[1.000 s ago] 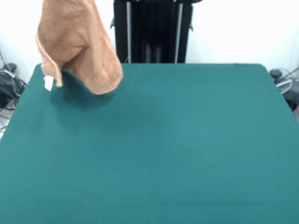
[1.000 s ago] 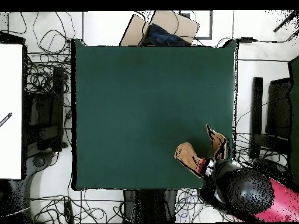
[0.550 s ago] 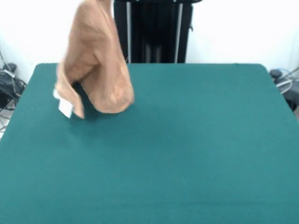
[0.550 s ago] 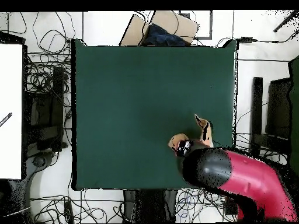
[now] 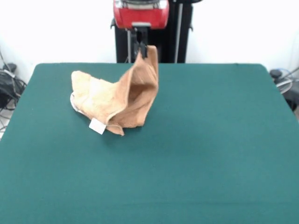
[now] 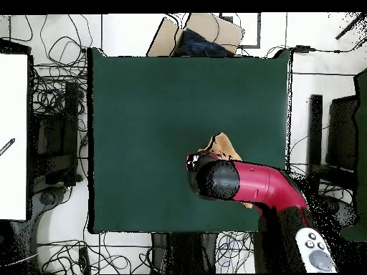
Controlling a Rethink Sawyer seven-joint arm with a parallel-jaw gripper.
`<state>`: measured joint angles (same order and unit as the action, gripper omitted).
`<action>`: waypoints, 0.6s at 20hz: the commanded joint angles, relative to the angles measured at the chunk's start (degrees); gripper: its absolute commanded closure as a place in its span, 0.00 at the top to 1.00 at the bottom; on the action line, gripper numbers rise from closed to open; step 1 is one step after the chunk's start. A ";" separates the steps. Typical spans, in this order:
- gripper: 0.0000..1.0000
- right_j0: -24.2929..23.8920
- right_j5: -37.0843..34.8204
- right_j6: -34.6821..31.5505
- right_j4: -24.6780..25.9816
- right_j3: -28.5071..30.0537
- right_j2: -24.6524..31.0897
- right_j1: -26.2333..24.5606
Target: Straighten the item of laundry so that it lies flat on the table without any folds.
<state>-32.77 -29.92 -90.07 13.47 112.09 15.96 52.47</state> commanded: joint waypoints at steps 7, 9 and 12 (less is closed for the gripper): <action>0.00 0.37 -2.51 0.43 0.93 -2.42 5.44 -3.00; 0.00 0.31 -5.81 2.29 0.62 -5.44 6.55 -4.02; 0.00 -0.11 -6.31 2.57 -0.37 -6.13 7.71 -4.59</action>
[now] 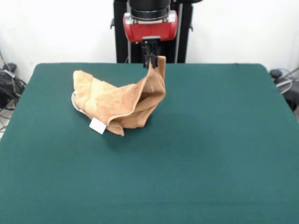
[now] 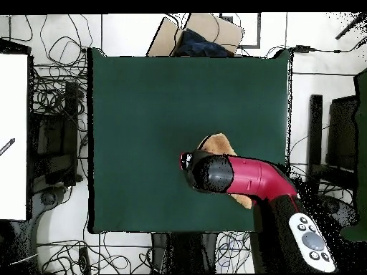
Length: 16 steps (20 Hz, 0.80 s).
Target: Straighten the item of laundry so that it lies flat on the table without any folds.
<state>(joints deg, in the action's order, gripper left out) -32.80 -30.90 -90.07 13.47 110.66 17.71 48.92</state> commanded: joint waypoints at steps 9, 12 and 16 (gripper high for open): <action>0.00 4.21 -15.53 3.94 1.38 -14.35 6.20 -3.63; 0.00 5.17 -15.14 1.96 1.21 -13.48 5.58 -4.24; 0.00 5.77 -12.86 -0.64 -0.01 -11.68 5.38 -3.80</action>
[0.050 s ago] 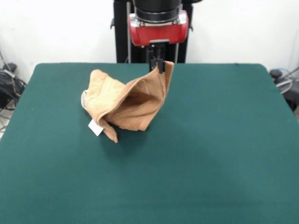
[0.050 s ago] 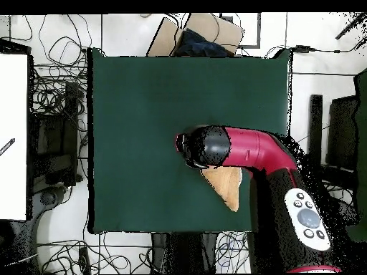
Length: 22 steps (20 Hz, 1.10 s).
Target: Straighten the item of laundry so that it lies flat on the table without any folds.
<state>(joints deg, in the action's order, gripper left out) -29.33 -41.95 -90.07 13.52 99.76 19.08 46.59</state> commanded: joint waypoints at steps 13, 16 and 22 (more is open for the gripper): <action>0.00 1.05 2.00 1.70 -1.40 -2.67 7.01 -2.63; 0.00 1.16 1.14 1.90 -1.39 -3.04 7.43 -0.90; 0.00 1.71 -1.60 1.23 -1.23 -4.21 7.33 -0.57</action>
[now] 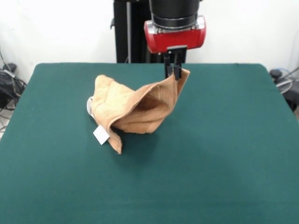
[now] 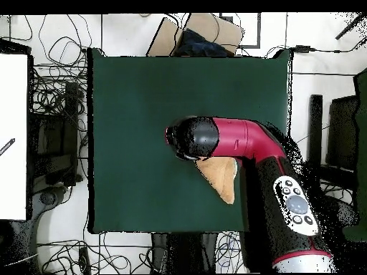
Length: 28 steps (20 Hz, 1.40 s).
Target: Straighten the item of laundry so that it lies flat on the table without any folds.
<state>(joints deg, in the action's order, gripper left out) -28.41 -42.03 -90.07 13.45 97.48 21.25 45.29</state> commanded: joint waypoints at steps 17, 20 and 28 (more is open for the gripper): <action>0.00 -0.70 -5.18 7.09 0.21 -8.50 8.22 -1.17; 0.00 -1.21 -4.71 7.64 0.26 -8.71 9.25 -3.20; 0.00 -2.56 -1.77 4.57 -0.01 -4.82 9.68 -4.04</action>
<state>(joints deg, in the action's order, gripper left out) -30.00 -42.65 -90.07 13.34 89.26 26.38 42.54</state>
